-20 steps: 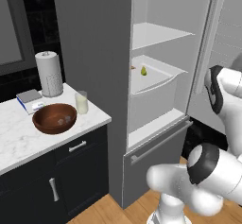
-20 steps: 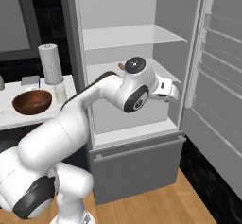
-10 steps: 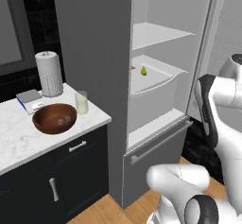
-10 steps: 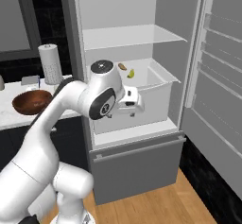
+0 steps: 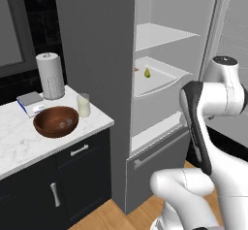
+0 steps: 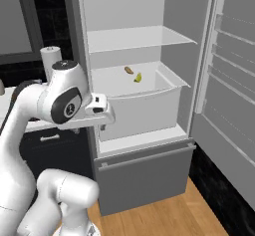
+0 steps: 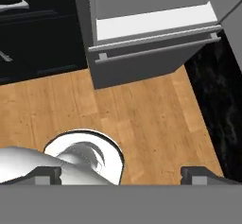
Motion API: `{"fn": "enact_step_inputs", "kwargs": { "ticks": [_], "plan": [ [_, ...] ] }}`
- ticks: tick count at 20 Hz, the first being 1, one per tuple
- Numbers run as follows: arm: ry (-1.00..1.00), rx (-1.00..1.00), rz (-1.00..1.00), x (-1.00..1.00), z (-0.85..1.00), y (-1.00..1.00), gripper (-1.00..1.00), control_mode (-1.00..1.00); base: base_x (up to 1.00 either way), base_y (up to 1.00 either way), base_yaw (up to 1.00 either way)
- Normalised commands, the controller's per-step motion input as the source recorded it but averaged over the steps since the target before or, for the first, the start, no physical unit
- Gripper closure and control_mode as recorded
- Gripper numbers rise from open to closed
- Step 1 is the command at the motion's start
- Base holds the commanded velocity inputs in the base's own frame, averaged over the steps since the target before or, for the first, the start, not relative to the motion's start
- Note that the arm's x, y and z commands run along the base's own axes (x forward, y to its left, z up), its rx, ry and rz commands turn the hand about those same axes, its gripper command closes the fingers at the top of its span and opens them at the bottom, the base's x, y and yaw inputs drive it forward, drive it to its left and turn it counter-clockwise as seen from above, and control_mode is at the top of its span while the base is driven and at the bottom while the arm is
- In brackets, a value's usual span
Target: Grab a lemon wedge from the fridge and one ice cube from the ice bowl, and put them in the glass of lemonade.
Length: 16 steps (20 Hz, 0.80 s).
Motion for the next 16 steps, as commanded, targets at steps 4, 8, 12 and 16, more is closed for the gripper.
{"fn": "enact_step_inputs", "kwargs": {
  "ticks": [4, 8, 12, 16],
  "plan": [
    [0.04, 0.06, -0.12, -0.74, 0.15, 0.33, -1.00, -1.00, 0.00, 0.00, 0.00],
    [-0.01, 0.09, -0.27, -0.49, 0.14, 0.01, -1.00, -1.00, 0.00, 0.00, 0.00],
    [-0.07, 0.04, -0.29, -0.03, 0.30, 0.00, -1.00, -1.00, 0.00, 0.00, 0.00],
    [-0.02, 0.02, -0.09, 0.00, 0.02, 0.00, -1.00, -1.00, 0.00, 0.00, 0.00]
  ]
}}
